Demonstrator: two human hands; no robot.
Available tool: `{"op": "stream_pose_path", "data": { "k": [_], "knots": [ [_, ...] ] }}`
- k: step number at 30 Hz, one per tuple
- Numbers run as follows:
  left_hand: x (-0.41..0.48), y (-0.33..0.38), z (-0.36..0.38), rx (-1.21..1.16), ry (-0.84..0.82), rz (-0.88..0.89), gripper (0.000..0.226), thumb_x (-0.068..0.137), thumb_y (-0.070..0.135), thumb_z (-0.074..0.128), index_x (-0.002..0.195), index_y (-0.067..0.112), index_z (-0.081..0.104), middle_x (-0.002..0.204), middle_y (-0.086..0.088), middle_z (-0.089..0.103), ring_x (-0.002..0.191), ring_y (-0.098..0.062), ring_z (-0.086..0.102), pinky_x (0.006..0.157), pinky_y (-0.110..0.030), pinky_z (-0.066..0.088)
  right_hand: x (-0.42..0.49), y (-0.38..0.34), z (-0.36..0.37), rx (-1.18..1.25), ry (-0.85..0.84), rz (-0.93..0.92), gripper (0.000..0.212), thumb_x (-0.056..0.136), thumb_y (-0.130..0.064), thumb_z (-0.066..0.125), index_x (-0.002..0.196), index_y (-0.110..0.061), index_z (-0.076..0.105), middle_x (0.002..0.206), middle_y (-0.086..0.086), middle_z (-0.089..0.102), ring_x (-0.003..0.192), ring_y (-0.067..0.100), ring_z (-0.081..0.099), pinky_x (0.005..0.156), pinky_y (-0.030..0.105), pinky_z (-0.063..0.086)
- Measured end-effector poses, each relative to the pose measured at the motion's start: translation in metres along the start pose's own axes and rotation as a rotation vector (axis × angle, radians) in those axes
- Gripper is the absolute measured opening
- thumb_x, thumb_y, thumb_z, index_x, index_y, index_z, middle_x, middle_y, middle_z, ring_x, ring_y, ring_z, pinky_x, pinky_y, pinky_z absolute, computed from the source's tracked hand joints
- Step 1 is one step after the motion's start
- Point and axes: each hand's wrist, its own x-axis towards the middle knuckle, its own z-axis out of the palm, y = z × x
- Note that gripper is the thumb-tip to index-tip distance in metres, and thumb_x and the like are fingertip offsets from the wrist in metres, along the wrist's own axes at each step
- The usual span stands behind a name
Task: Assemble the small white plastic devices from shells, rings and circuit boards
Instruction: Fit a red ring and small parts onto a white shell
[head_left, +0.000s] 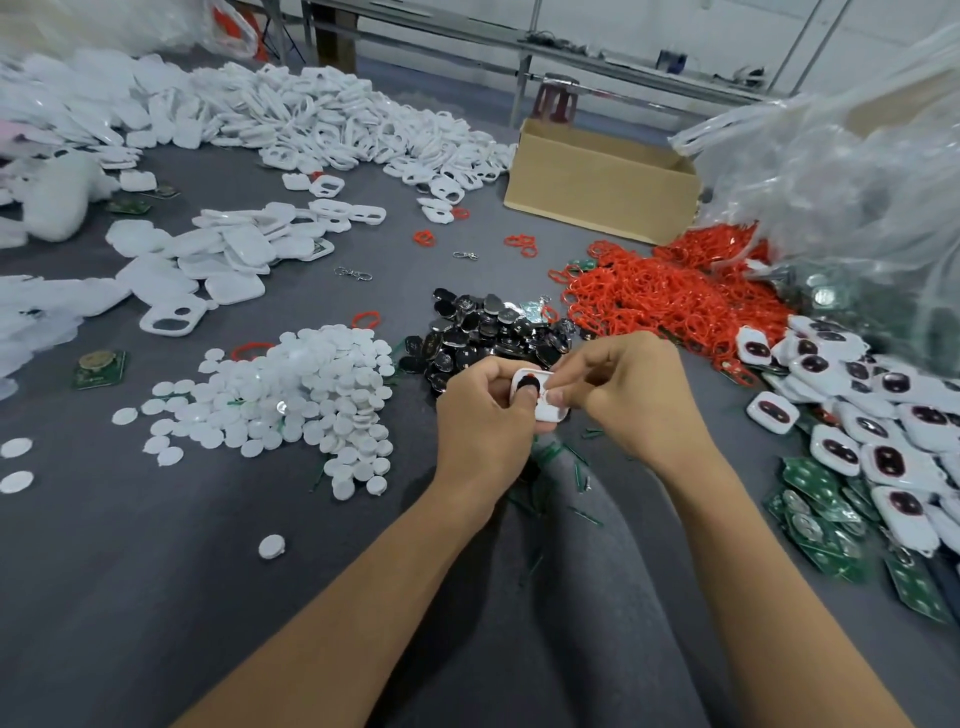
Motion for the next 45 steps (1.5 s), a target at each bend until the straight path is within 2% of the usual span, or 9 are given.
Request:
{"op": "stream_pose_path", "data": {
  "k": [3,9,12,16,20,26,36,42,45],
  "knots": [
    [0.000,-0.001,-0.001,-0.006,0.014,0.012,0.015,0.092,-0.005,0.057,0.097,0.004,0.068,0.088,-0.011,0.074,0.072,-0.019,0.074,0.068,-0.031,0.061,-0.001,-0.003,0.005,-0.025,0.021,0.021,0.017,0.071,0.004,0.075,0.065,-0.012,0.072,0.067,0.005,0.071,0.054,0.002,0.060,0.055,0.018,0.048],
    [0.000,-0.002,0.002,0.063,0.045,0.084,0.022,0.090,-0.003,0.059,0.088,0.017,0.068,0.086,-0.006,0.074,0.075,-0.019,0.073,0.073,-0.041,0.061,-0.001,-0.006,0.004,-0.054,0.059,0.060,0.020,0.068,-0.001,0.078,0.060,-0.015,0.067,0.065,0.000,0.069,0.062,0.013,0.064,0.058,0.025,0.049],
    [0.000,-0.004,0.002,0.088,0.037,0.084,0.017,0.090,-0.002,0.060,0.094,0.011,0.070,0.087,-0.005,0.074,0.077,-0.020,0.073,0.076,-0.044,0.060,-0.002,-0.004,0.004,-0.072,0.050,0.051,0.019,0.068,-0.001,0.078,0.059,-0.013,0.068,0.060,-0.007,0.065,0.056,0.006,0.058,0.048,0.013,0.043],
    [0.000,-0.006,0.001,0.078,0.028,0.068,0.016,0.091,-0.002,0.059,0.096,0.008,0.070,0.085,-0.006,0.074,0.071,-0.017,0.073,0.069,-0.035,0.062,-0.003,-0.001,0.006,-0.061,0.049,0.051,0.019,0.067,0.001,0.076,0.057,-0.013,0.067,0.056,-0.008,0.062,0.050,0.002,0.050,0.045,0.011,0.036],
    [0.000,-0.004,0.001,-0.078,-0.041,-0.043,0.015,0.093,-0.003,0.057,0.102,0.002,0.068,0.090,-0.010,0.075,0.076,-0.019,0.074,0.065,-0.024,0.059,-0.001,0.003,0.001,0.031,-0.028,0.064,0.024,0.070,-0.002,0.077,0.062,-0.021,0.065,0.062,0.003,0.063,0.053,0.011,0.050,0.056,0.024,0.039],
    [0.003,0.001,0.000,-0.277,-0.129,-0.168,0.018,0.092,-0.005,0.057,0.106,0.001,0.067,0.094,-0.012,0.075,0.084,-0.022,0.074,0.073,-0.026,0.061,-0.001,0.006,-0.003,0.036,-0.047,0.031,0.021,0.075,-0.001,0.071,0.074,-0.023,0.070,0.072,0.010,0.069,0.060,0.020,0.059,0.063,0.031,0.050],
    [0.003,0.001,-0.003,-0.249,-0.117,-0.157,0.023,0.089,-0.012,0.055,0.108,-0.002,0.065,0.097,-0.015,0.074,0.087,-0.023,0.074,0.072,-0.024,0.060,-0.004,0.006,-0.005,0.008,-0.070,-0.029,0.015,0.078,-0.009,0.073,0.078,-0.024,0.074,0.054,-0.004,0.060,0.045,0.001,0.048,0.049,0.010,0.036],
    [0.004,0.000,-0.003,-0.206,-0.099,-0.139,0.021,0.090,-0.009,0.055,0.105,0.000,0.066,0.094,-0.013,0.075,0.081,-0.020,0.074,0.065,-0.021,0.058,-0.005,0.002,-0.004,-0.015,-0.088,-0.122,0.020,0.075,-0.007,0.076,0.083,-0.026,0.073,0.080,0.000,0.071,0.069,0.020,0.061,0.065,0.028,0.049],
    [0.005,-0.001,-0.003,-0.203,-0.111,-0.129,0.023,0.088,-0.010,0.054,0.103,0.002,0.067,0.091,-0.010,0.075,0.076,-0.015,0.073,0.064,-0.019,0.056,-0.005,0.002,0.000,-0.055,-0.083,-0.169,0.022,0.075,-0.006,0.076,0.085,-0.026,0.073,0.092,-0.009,0.070,0.076,0.014,0.062,0.068,0.019,0.047]
  ]
}}
